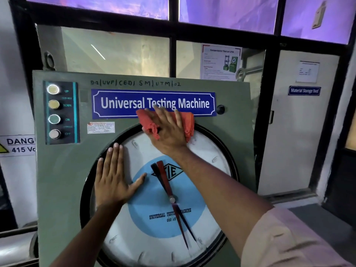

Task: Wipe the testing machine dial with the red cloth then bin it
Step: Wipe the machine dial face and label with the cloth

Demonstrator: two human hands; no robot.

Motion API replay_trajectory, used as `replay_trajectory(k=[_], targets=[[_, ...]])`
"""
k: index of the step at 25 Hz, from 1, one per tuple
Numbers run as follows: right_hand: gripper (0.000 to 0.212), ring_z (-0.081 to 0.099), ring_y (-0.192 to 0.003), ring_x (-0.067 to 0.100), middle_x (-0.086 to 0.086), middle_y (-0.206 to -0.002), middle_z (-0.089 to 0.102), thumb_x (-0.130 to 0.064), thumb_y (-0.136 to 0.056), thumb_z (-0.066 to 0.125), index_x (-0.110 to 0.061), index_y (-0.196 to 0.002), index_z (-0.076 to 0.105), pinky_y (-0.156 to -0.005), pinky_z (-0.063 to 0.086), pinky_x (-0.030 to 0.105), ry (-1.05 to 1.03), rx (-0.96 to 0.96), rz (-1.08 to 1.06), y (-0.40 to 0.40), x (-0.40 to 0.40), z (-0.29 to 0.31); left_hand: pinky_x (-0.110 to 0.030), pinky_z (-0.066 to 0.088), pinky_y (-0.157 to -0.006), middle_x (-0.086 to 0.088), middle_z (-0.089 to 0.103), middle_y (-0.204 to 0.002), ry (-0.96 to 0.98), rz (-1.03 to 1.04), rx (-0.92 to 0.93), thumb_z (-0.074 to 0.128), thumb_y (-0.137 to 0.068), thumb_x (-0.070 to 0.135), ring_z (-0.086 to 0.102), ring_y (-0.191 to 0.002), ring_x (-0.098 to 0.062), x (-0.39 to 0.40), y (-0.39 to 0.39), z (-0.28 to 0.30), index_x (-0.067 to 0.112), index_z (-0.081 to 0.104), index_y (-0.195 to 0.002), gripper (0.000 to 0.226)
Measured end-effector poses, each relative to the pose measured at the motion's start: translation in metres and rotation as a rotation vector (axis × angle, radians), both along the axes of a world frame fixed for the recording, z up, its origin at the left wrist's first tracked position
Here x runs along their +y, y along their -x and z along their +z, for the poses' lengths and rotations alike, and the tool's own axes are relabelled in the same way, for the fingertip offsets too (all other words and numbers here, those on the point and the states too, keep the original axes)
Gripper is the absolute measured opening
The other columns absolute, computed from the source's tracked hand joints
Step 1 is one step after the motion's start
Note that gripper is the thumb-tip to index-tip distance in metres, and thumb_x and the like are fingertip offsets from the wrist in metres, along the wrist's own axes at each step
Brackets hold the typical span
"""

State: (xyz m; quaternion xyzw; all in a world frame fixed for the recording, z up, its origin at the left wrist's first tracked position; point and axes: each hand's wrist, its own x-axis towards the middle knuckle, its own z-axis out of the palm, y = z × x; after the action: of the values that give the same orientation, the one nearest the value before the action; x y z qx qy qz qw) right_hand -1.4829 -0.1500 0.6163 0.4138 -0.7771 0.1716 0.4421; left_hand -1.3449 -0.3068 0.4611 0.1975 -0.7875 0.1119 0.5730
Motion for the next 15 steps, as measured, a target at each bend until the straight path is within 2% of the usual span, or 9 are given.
replay_trajectory(k=[4, 8, 13, 15], targets=[[0.072, 0.03, -0.16, 0.024, 0.001, -0.174, 0.035, -0.061, -0.106, 0.045, -0.027, -0.168, 0.031, -0.132, 0.005, 0.048, 0.247, -0.171, -0.05, 0.036, 0.049, -0.016, -0.041, 0.005, -0.139, 0.0, 0.006, -0.185, -0.027, 0.006, -0.031, 0.034, -0.089, 0.091, 0.009, -0.171, -0.018, -0.001, 0.0, 0.0, 0.016, 0.009, -0.176, 0.118], [0.072, 0.042, -0.152, 0.026, 0.001, -0.167, 0.045, -0.054, -0.103, 0.053, -0.022, -0.166, 0.036, -0.126, 0.023, 0.047, 0.461, -0.309, -0.131, 0.063, 0.105, -0.057, -0.04, 0.001, -0.139, 0.0, 0.003, -0.185, -0.042, 0.004, -0.041, 0.032, -0.087, 0.092, 0.006, -0.171, -0.017, -0.002, 0.0, 0.0, 0.016, 0.006, -0.176, 0.119], [0.079, 0.049, -0.148, 0.034, 0.009, -0.166, 0.046, -0.044, -0.1, 0.066, -0.016, -0.167, 0.033, -0.121, 0.034, 0.053, 0.713, -0.47, -0.248, 0.066, 0.145, -0.124, -0.039, -0.002, -0.139, 0.001, 0.001, -0.185, -0.059, 0.002, -0.048, 0.032, -0.086, 0.093, 0.005, -0.171, -0.017, -0.003, 0.001, 0.002, 0.017, 0.004, -0.176, 0.12], [0.082, 0.038, -0.157, 0.035, 0.013, -0.172, 0.036, -0.04, -0.102, 0.064, -0.012, -0.169, 0.026, -0.124, 0.03, 0.058, 0.703, -0.465, -0.293, 0.063, 0.146, -0.135, -0.04, -0.001, -0.139, 0.001, 0.001, -0.185, -0.06, -0.008, -0.047, 0.032, -0.086, 0.092, 0.005, -0.171, -0.017, -0.002, 0.0, 0.001, 0.017, 0.004, -0.176, 0.12]])
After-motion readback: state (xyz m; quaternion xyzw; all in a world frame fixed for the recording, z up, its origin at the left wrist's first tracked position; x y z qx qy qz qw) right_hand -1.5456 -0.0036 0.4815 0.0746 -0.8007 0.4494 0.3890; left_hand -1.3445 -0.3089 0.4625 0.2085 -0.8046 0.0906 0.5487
